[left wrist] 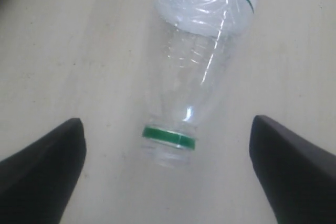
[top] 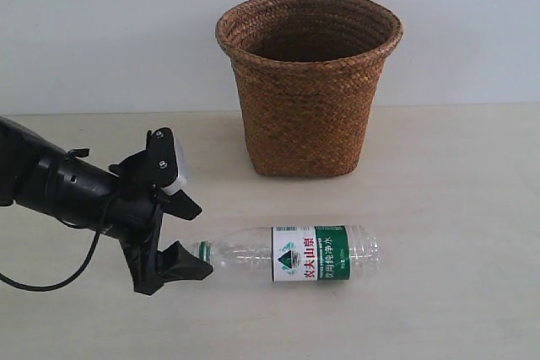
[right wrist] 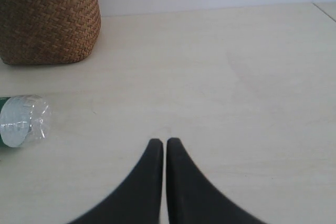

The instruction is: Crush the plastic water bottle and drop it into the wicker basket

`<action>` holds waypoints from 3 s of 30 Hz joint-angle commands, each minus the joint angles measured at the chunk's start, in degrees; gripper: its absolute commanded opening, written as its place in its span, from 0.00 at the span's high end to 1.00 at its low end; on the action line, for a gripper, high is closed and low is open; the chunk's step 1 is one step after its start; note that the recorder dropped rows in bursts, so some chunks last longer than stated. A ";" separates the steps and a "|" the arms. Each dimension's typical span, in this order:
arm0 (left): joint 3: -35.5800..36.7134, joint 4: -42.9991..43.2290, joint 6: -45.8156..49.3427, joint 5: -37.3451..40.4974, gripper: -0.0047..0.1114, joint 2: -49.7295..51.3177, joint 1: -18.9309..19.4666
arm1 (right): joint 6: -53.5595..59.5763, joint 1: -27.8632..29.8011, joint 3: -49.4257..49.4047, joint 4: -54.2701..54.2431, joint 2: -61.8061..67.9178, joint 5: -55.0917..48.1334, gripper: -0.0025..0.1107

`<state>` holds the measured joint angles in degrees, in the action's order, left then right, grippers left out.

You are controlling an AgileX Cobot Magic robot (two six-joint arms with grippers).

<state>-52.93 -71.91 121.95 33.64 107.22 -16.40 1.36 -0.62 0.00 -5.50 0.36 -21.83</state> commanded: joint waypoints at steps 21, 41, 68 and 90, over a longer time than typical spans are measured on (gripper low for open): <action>-2.05 -4.10 0.25 2.15 0.29 8.17 -0.52 | 0.12 0.07 0.00 0.01 -0.36 0.33 0.98; -3.28 -8.23 0.25 3.76 0.63 9.16 -0.52 | 0.12 0.07 0.00 0.01 -0.36 0.33 0.98; -4.24 5.35 0.25 9.86 0.92 6.65 -0.52 | -4.43 0.07 0.00 0.01 -0.36 39.98 0.98; -4.24 5.13 0.25 9.27 0.93 6.11 -0.52 | -37.69 0.07 24.49 24.33 38.73 59.53 0.98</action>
<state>-57.01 -67.64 121.95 42.73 113.69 -16.58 -36.09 -0.62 20.36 8.77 30.19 37.24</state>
